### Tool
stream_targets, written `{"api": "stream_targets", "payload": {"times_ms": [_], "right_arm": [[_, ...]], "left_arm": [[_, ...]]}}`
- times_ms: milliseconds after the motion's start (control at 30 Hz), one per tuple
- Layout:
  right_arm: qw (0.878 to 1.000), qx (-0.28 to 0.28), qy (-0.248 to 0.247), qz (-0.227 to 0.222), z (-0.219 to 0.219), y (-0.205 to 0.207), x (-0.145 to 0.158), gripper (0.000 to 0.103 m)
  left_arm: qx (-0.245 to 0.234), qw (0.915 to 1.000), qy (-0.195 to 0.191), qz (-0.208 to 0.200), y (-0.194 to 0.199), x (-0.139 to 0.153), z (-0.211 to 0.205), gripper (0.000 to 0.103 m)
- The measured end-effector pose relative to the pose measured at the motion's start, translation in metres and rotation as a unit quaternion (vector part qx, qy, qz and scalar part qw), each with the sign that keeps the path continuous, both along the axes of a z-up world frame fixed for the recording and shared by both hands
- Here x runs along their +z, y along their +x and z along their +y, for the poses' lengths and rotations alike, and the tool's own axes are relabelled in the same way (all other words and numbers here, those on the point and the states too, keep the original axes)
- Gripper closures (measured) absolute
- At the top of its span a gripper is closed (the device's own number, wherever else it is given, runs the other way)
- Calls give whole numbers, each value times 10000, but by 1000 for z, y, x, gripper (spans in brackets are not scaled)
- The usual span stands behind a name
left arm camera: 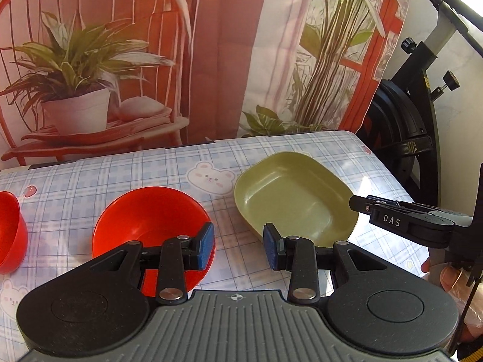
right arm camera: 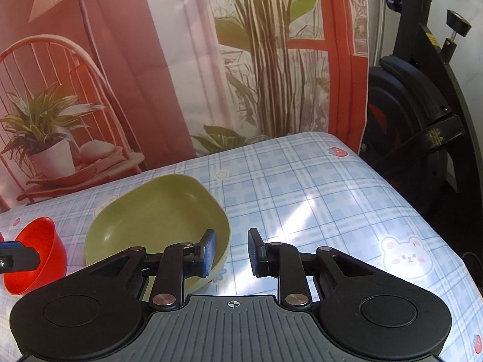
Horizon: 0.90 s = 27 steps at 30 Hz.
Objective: Organize plates and bowls
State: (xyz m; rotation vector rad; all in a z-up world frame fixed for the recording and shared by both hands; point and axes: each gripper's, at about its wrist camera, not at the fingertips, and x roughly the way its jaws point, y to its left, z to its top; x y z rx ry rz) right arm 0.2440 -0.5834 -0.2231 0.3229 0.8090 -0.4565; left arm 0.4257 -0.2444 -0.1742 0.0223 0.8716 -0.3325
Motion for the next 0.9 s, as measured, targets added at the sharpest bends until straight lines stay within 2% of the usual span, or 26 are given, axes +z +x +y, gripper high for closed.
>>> {"api": "stream_targets", "payload": {"times_ms": [33,100,233,467,600,900], "right_arm": [[10000,30,25,17,0,1,-2,81],[10000,55,62,43,0,2,-6,90],[9999,162,29,-26,1,0,-9,96],[9997,247,-28,-28,-3,-6,-13,98],[9989,405,-254,-27,1,-9,-13,97],[9988,437,-171,-132,-3,-13,-15,97]], "left_arm": [[5,10000,1,2,2,-1,0,65],[11,10000,-17,24,5,-3,1,65],[-3,10000,-5,36,12,-8,-2,65],[-82,10000,31,12,17,-18,-9,65],[-94,9999,17,-57,21,-20,-14,64],[-110,9994,178,-275,30,-23,-27,64]]}}
